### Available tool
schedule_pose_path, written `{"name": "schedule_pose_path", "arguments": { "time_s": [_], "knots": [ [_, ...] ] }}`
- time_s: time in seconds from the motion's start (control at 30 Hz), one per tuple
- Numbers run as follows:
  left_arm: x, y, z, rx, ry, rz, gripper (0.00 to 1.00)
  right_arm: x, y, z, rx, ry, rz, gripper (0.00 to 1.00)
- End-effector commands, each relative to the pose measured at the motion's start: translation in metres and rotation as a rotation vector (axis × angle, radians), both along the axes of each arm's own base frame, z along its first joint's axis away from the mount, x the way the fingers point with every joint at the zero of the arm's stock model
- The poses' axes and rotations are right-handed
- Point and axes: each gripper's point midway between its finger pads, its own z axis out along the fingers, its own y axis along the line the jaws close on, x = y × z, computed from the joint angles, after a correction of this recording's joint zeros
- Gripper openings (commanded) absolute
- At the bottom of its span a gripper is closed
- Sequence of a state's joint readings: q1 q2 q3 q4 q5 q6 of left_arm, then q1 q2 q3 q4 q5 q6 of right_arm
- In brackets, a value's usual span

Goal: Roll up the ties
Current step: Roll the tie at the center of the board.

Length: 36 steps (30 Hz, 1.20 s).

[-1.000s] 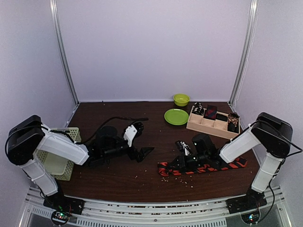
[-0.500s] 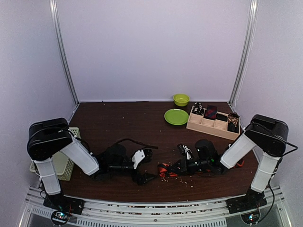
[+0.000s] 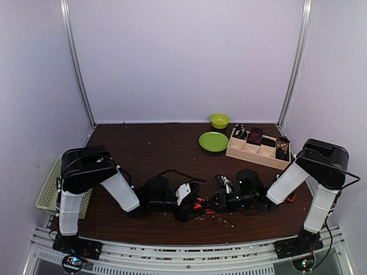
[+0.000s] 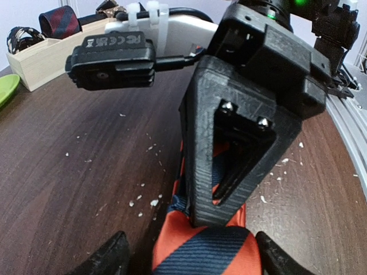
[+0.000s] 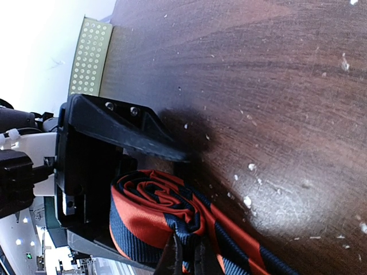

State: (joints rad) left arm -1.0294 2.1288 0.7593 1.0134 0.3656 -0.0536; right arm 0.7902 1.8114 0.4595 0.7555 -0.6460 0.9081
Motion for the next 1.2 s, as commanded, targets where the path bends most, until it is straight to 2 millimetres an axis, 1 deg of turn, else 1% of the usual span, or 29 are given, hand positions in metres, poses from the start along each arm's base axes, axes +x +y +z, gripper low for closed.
{"name": "schedule_pose_path", "arguments": {
  "time_s": [0.0,0.1,0.2,0.23,0.33,0.4,0.5,0.67,0.73,0.8,0.9,1.03,1.1,1.17],
  "knots": [
    [0.0,-0.011,0.0,-0.021,-0.017,-0.029,0.69,-0.034,-0.052,-0.076,-0.308,0.191,-0.038,0.0],
    [-0.002,-0.011,-0.01,0.026,-0.007,-0.043,0.57,-0.033,-0.051,-0.075,-0.307,0.188,-0.034,0.0],
    [-0.005,-0.005,-0.021,0.085,-0.001,-0.055,0.46,-0.031,-0.049,-0.07,-0.301,0.178,-0.031,0.0],
    [-0.006,-0.003,-0.021,0.104,-0.003,-0.058,0.41,-0.031,-0.049,-0.068,-0.3,0.171,-0.028,0.0],
    [-0.008,0.008,-0.028,0.18,-0.004,-0.052,0.33,-0.026,-0.047,-0.053,-0.277,0.136,-0.026,0.09],
    [-0.009,0.015,-0.033,0.241,-0.007,-0.049,0.3,-0.021,-0.044,-0.034,-0.248,0.089,-0.026,0.18],
    [-0.009,0.023,-0.037,0.317,-0.017,-0.053,0.29,-0.013,-0.036,-0.005,-0.198,0.024,-0.024,0.28],
    [-0.008,0.026,-0.036,0.403,-0.012,-0.071,0.28,-0.007,-0.018,0.041,-0.068,-0.017,-0.011,0.42],
    [-0.006,0.025,-0.034,0.412,-0.014,-0.07,0.28,-0.007,-0.009,0.052,-0.029,-0.01,-0.003,0.46],
    [-0.006,0.026,-0.036,0.423,-0.012,-0.067,0.29,-0.007,-0.001,0.054,-0.021,0.006,0.006,0.47],
    [-0.008,0.026,-0.036,0.427,-0.014,-0.073,0.29,-0.003,0.007,0.046,-0.041,0.034,-0.001,0.46],
    [-0.009,0.026,-0.036,0.437,-0.02,-0.076,0.29,0.006,0.015,0.034,-0.064,0.055,-0.016,0.43],
    [-0.01,0.026,-0.036,0.44,-0.019,-0.078,0.29,0.007,0.018,0.031,-0.06,0.06,-0.019,0.38],
    [-0.009,0.026,-0.037,0.446,-0.02,-0.074,0.29,0.004,0.019,0.026,-0.066,0.074,-0.013,0.3]
  ]
}}
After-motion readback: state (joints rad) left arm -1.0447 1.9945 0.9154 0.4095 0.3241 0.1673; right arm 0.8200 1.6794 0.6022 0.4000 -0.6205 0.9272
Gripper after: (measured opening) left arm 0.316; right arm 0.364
